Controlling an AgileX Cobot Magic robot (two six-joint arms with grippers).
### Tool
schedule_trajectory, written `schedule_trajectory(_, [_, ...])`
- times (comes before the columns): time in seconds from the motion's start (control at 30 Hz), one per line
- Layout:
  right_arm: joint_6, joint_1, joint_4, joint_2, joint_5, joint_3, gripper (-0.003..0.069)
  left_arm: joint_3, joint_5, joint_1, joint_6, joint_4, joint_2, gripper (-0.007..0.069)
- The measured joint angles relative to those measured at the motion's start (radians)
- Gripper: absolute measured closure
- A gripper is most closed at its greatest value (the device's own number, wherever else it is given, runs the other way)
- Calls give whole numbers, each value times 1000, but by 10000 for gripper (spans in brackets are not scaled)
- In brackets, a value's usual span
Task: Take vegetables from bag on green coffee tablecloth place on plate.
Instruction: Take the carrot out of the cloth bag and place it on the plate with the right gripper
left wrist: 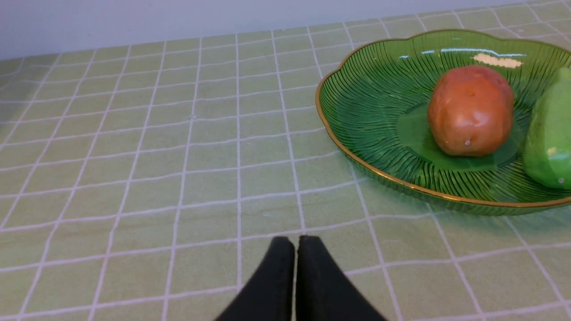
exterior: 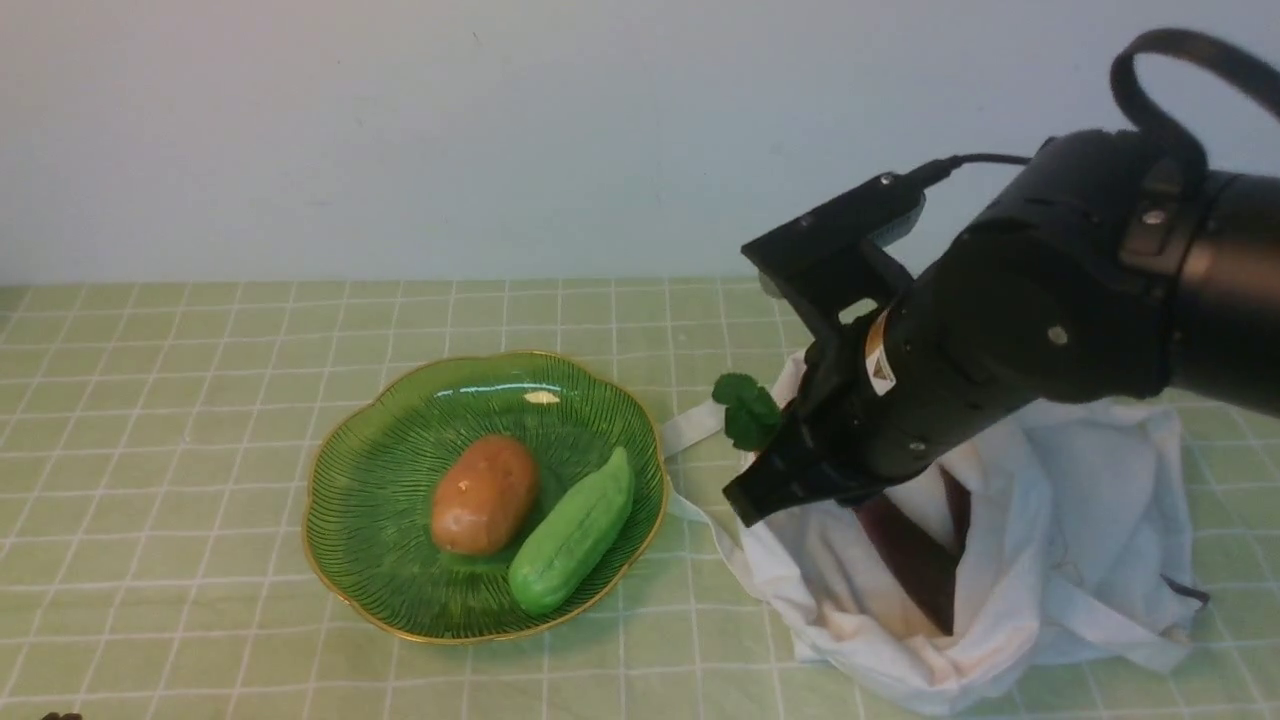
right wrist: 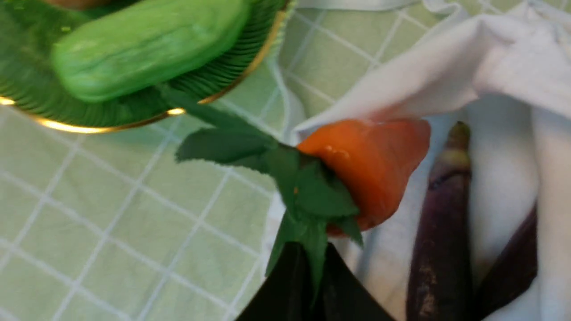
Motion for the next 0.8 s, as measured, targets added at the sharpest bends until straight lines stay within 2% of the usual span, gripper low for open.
schedule_trajectory(0.13, [-10,48,24,-56,-66,-11,668,0,0,0,0,0,0,629])
schedule_trajectory(0.27, [-34,56,67,-54,-82,-62,668,0,0,0,0,0,0,629])
schedule_trajectory(0.43, [-154,56,183,42,-107,-206,668,0,0,0,0,0,0,629])
schedule_trajectory(0.57, [-253,57,277,223,-105,-357,668,0,0,0,0,0,0,629])
schedule_trajectory(0.67, [-264,57,269,316,-95,-410,668,0,0,0,0,0,0,629])
schedule_trajectory(0.8, [-213,57,189,426,-71,-461,668,0,0,0,0,0,0,629])
